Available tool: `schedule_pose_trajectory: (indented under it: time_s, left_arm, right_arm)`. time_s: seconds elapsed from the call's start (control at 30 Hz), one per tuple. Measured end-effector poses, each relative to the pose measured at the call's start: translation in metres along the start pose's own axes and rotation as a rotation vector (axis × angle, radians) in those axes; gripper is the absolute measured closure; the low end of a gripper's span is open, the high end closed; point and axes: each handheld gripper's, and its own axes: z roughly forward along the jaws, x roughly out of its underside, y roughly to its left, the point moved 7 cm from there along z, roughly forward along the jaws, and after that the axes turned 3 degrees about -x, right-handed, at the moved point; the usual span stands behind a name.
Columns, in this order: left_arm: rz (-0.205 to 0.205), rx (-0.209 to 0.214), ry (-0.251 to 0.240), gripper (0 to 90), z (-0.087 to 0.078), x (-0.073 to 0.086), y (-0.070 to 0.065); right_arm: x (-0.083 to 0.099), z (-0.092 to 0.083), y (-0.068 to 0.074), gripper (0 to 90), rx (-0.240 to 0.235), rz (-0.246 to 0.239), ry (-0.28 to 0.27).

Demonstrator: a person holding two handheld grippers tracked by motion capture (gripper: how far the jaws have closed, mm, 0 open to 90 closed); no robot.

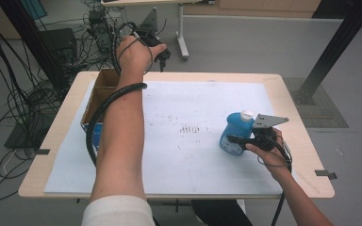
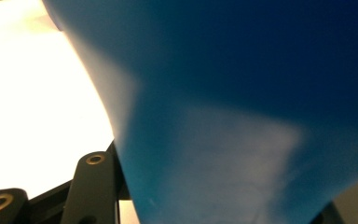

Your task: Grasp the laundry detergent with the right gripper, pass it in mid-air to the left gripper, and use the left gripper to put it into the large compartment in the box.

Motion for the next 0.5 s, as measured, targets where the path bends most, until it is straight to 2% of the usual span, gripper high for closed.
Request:
schedule_pose_trajectory:
  time_s: [0.5]
  left_arm:
    - [0.003, -0.004, -0.003, 5.7, -0.0009, -0.0006, -0.001]
  right_arm:
    - [-0.0001, 0.0, -0.0002, 43.9, -0.002, 0.0, 0.001]
